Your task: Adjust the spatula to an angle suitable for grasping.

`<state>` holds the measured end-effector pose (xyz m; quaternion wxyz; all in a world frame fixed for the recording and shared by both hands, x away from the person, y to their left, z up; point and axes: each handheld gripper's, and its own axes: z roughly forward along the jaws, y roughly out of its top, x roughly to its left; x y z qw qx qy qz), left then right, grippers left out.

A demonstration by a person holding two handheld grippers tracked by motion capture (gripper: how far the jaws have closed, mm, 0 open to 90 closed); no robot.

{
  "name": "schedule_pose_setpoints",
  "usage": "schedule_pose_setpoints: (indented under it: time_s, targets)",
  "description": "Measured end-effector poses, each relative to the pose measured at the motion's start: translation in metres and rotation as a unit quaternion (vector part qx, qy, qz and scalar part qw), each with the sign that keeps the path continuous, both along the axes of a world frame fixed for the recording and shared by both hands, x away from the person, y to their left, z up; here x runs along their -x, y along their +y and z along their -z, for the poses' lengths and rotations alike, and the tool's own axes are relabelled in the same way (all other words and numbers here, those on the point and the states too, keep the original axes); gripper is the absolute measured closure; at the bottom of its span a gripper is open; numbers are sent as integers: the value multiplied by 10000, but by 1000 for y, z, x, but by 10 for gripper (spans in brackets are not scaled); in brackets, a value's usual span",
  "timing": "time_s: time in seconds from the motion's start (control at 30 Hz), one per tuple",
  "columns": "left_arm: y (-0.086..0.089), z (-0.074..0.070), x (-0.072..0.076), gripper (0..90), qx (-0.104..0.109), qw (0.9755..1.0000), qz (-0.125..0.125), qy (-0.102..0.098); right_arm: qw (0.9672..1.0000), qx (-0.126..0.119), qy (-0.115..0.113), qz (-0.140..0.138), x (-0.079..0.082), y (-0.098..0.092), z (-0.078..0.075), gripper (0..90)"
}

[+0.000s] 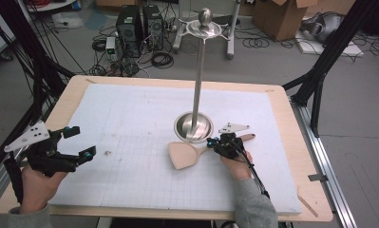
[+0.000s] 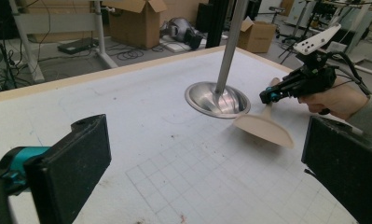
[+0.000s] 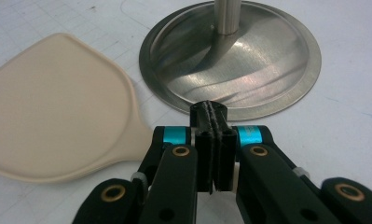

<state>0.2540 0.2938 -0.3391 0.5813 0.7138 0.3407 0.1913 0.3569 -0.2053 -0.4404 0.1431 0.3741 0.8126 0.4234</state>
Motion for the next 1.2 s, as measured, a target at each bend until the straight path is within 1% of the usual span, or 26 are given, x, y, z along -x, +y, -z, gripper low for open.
schedule_pose_setpoints:
  time_s: [0.37, 0.47, 0.5, 0.6, 0.7, 0.8, 1.0, 1.2]
  targets:
    - [-1, 1, -1, 17, -26, 10000, 9, 19, 10000, 4, 20, -9, -2, 1, 1, 900]
    - [-1, 2, -1, 17, -27, 10000, 12, 33, 10000, 8, 32, -26, -3, 3, 1, 900]
    - [-1, 2, -1, 17, -21, 10000, 9, 42, 10000, 27, 66, -27, -2, 4, 1, 900]
    - [-2, 2, -1, 17, -34, 10000, 4, 51, 9999, 74, 41, -54, -4, 5, 3, 900]
    - [-2, 3, -1, 17, -40, 10000, 2, 56, 9999, 41, 104, -21, -4, 5, 3, 900]
    - [-1, 3, -1, 17, -35, 10000, 3, 63, 9999, 38, 86, -40, -5, 5, 4, 900]
    - [-1, 4, -2, 17, -28, 10000, 6, 71, 9997, -94, 226, -50, -6, 2, 4, 900]
    - [-2, 4, -2, 17, -51, 9999, 16, 93, 9995, -110, 275, -51, -4, 1, 2, 900]
